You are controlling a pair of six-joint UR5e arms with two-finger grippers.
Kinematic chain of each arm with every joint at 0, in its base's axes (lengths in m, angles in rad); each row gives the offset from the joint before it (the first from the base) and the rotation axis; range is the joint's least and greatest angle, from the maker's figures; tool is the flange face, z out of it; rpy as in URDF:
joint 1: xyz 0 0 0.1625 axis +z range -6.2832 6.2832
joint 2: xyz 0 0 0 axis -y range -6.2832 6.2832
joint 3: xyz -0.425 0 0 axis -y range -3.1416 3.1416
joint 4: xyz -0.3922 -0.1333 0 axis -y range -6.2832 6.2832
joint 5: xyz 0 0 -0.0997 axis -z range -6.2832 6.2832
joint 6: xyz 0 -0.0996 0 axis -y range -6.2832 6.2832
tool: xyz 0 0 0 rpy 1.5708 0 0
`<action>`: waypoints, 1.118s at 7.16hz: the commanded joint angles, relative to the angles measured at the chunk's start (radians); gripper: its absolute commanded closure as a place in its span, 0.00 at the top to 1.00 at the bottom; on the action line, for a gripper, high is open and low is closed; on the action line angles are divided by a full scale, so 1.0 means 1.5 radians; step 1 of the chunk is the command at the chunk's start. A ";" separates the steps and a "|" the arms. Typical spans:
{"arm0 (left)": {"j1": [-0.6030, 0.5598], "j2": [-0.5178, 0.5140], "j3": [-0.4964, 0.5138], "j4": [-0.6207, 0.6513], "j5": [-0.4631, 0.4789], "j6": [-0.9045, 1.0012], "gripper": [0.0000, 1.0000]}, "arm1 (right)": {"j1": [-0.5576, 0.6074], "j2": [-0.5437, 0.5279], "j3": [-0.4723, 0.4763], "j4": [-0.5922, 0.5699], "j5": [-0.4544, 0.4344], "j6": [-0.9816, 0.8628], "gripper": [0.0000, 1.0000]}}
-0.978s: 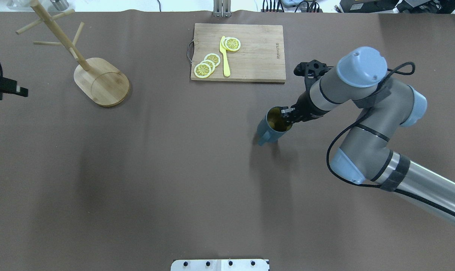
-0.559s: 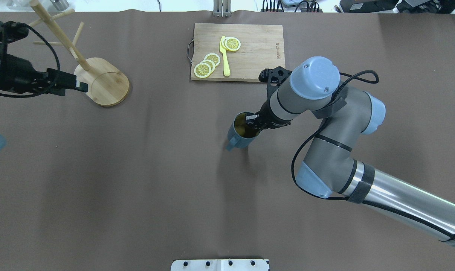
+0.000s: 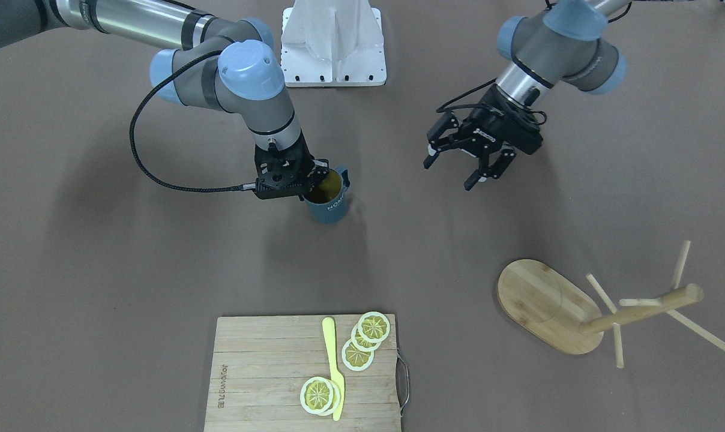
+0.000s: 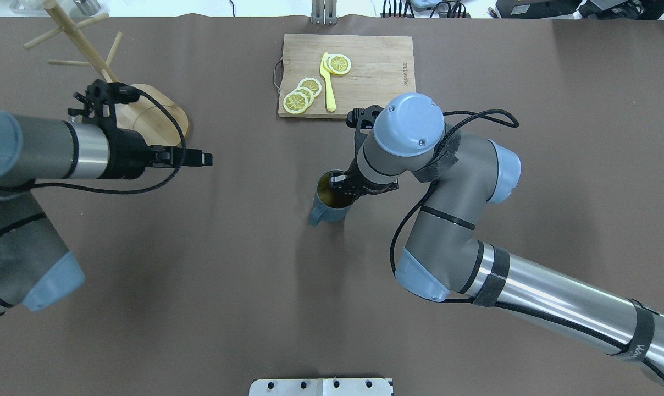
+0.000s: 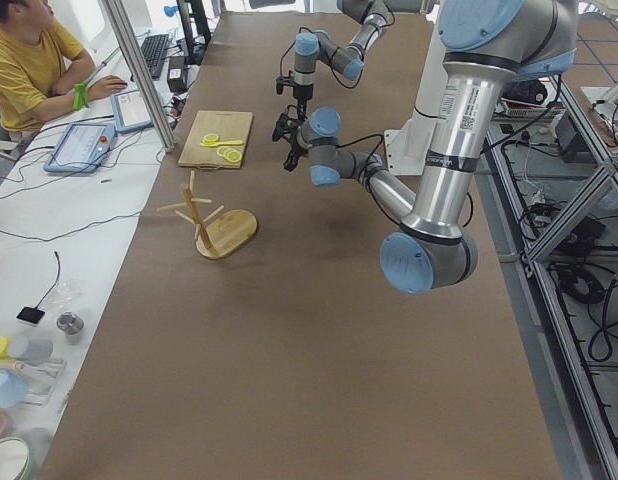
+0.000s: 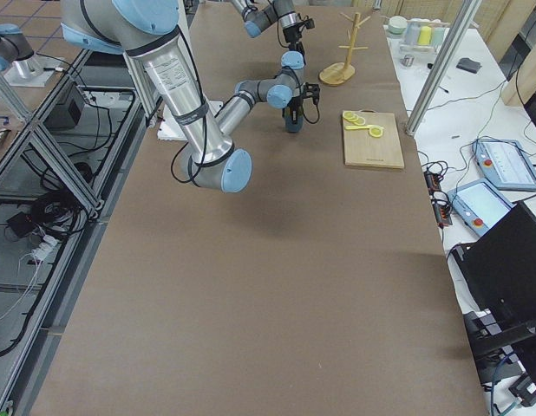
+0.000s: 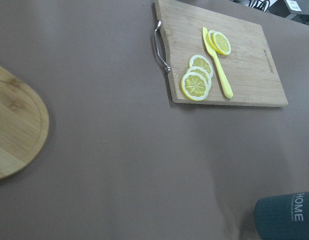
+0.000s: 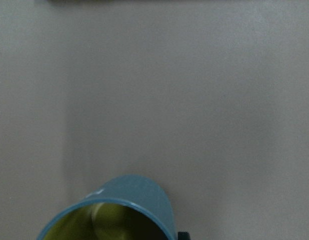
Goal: Hang cup on storage rack
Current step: 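Release the mug and withdraw the right gripper while the left gripper approaches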
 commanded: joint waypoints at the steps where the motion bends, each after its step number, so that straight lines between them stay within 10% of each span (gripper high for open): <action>1: 0.068 -0.020 0.013 0.002 0.043 0.083 0.93 | -0.004 0.011 -0.007 -0.011 -0.005 0.001 0.99; 8: 0.151 -0.115 0.111 -0.005 0.144 0.196 0.92 | 0.220 -0.188 0.117 -0.034 0.163 -0.208 1.00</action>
